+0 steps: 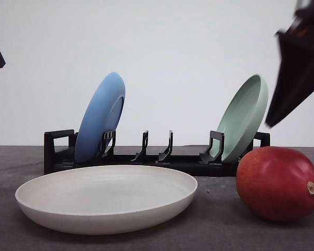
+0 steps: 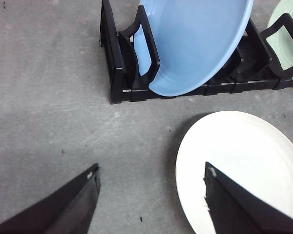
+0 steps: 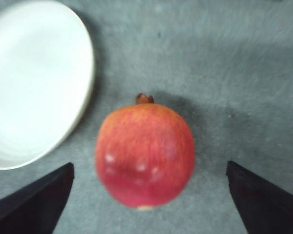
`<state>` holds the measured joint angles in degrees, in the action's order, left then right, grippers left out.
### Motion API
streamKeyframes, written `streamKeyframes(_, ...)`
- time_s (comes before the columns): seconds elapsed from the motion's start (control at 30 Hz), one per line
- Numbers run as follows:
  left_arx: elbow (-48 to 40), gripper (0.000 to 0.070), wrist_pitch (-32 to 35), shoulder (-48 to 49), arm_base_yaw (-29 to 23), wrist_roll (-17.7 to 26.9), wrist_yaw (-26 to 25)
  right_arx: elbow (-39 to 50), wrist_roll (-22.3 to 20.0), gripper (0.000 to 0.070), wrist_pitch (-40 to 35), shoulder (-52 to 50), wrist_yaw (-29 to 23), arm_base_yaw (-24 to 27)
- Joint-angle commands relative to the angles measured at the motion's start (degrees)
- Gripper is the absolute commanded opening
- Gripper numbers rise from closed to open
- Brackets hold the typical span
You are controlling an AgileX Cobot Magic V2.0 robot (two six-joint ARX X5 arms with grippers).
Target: Place pomegranate in white plate
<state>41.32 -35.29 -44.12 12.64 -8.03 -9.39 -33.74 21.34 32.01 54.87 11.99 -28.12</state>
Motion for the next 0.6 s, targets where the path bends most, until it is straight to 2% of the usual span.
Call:
streamKeyframes(0.0,0.24,0.0393,0.57,-0.26,0.11,1.2,-0.33,-1.42,0.74,0.0649,-0.9,2.64,-0.09,-0.81)
streamKeyframes(0.2,0.24,0.0393,0.57,-0.26,0.11,1.4,-0.33,-1.86,0.7,0.0647,-3.24,10.16,-0.07,-2.48)
streamKeyframes(0.37,0.24,0.0393,0.59,-0.28,0.11,1.4,-0.33,-1.86,1.27,0.0564,-3.14,13.36,-0.11,-3.49)
streamKeyframes(0.57,0.24,0.0393,0.68,-0.28,0.11,1.4,-0.33,-3.18,1.94,0.0543,0.92,13.99,-0.22,-3.63)
